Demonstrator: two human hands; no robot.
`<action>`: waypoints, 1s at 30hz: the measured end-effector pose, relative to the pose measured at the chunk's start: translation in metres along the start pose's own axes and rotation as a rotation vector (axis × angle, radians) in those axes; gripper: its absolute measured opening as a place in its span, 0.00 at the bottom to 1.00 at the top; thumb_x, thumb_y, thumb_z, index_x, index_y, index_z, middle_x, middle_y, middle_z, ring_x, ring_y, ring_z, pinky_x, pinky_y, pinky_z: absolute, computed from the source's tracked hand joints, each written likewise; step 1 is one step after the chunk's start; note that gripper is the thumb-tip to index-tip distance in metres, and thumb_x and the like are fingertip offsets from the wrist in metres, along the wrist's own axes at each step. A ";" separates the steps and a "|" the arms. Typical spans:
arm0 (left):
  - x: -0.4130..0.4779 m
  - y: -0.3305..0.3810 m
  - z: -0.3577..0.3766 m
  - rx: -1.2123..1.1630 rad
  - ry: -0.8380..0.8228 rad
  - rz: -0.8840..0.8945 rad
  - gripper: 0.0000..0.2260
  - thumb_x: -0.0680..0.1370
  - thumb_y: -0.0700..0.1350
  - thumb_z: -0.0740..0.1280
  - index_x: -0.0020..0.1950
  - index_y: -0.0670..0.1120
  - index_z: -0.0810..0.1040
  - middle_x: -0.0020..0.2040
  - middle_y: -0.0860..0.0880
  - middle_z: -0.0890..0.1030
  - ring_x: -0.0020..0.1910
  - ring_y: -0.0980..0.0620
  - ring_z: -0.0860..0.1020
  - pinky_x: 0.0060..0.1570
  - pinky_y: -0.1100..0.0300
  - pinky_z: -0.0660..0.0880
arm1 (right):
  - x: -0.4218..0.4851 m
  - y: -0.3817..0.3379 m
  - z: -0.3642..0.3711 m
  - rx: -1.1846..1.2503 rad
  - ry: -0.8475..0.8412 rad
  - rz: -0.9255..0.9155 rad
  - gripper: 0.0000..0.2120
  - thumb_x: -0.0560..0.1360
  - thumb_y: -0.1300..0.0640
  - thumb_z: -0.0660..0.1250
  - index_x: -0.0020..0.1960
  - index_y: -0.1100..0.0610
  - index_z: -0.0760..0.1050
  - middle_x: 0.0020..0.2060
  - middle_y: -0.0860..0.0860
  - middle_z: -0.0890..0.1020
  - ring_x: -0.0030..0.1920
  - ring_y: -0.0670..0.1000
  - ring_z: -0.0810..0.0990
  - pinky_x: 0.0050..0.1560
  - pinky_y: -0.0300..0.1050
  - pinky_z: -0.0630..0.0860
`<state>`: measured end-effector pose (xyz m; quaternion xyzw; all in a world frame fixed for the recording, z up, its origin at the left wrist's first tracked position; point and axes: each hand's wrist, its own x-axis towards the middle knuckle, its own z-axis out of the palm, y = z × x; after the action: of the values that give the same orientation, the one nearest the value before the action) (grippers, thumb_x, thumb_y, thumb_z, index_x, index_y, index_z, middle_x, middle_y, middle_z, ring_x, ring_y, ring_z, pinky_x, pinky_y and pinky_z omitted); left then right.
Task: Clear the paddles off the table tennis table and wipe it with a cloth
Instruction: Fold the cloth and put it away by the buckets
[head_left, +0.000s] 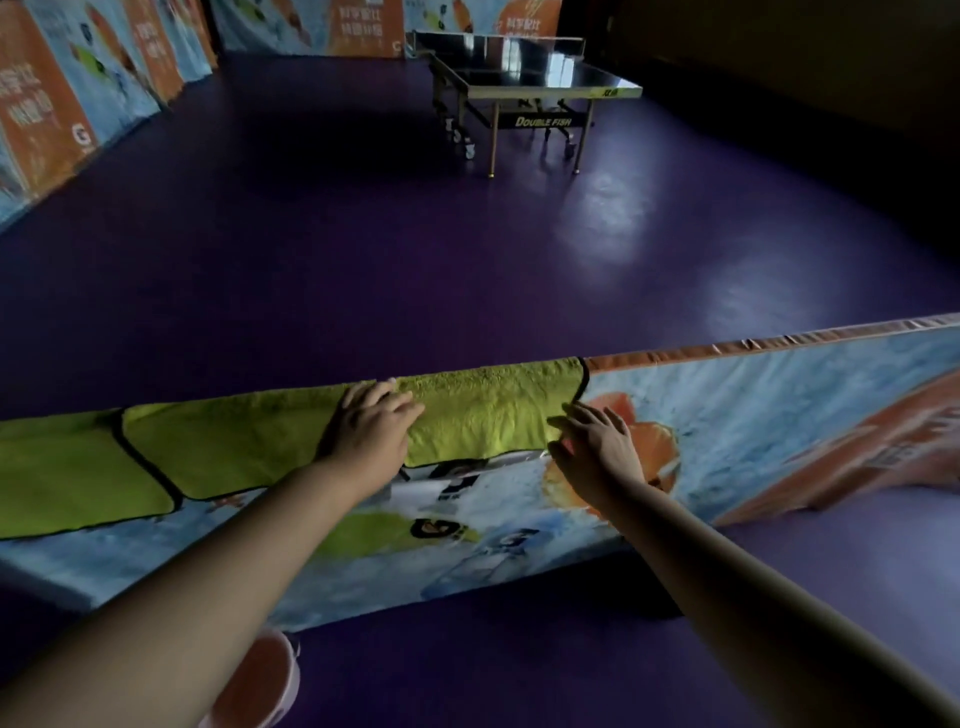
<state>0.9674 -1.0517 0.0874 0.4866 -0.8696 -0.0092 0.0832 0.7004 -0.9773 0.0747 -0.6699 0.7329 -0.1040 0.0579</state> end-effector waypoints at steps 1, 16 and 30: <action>-0.009 0.002 0.002 -0.033 0.008 0.027 0.22 0.76 0.40 0.64 0.70 0.48 0.70 0.71 0.49 0.69 0.73 0.49 0.60 0.70 0.54 0.51 | -0.015 -0.003 0.004 -0.002 -0.006 0.020 0.19 0.80 0.51 0.62 0.69 0.51 0.73 0.73 0.51 0.69 0.74 0.51 0.63 0.73 0.46 0.52; -0.209 -0.002 0.108 -0.356 -0.526 0.250 0.22 0.77 0.42 0.64 0.70 0.49 0.69 0.70 0.53 0.68 0.65 0.52 0.71 0.61 0.59 0.68 | -0.324 -0.072 0.140 0.197 -0.262 0.729 0.05 0.74 0.57 0.65 0.45 0.55 0.79 0.49 0.51 0.82 0.54 0.57 0.78 0.42 0.44 0.65; -0.323 0.105 0.348 -0.397 -0.880 0.171 0.20 0.78 0.49 0.63 0.71 0.54 0.66 0.64 0.56 0.72 0.58 0.58 0.74 0.53 0.62 0.73 | -0.478 0.005 0.346 0.417 -0.435 1.135 0.13 0.79 0.59 0.63 0.61 0.50 0.79 0.54 0.49 0.82 0.50 0.49 0.81 0.49 0.47 0.79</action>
<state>0.9906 -0.7450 -0.2895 0.3383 -0.8405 -0.3726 -0.2004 0.8190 -0.5279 -0.2886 -0.1580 0.9094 -0.0591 0.3802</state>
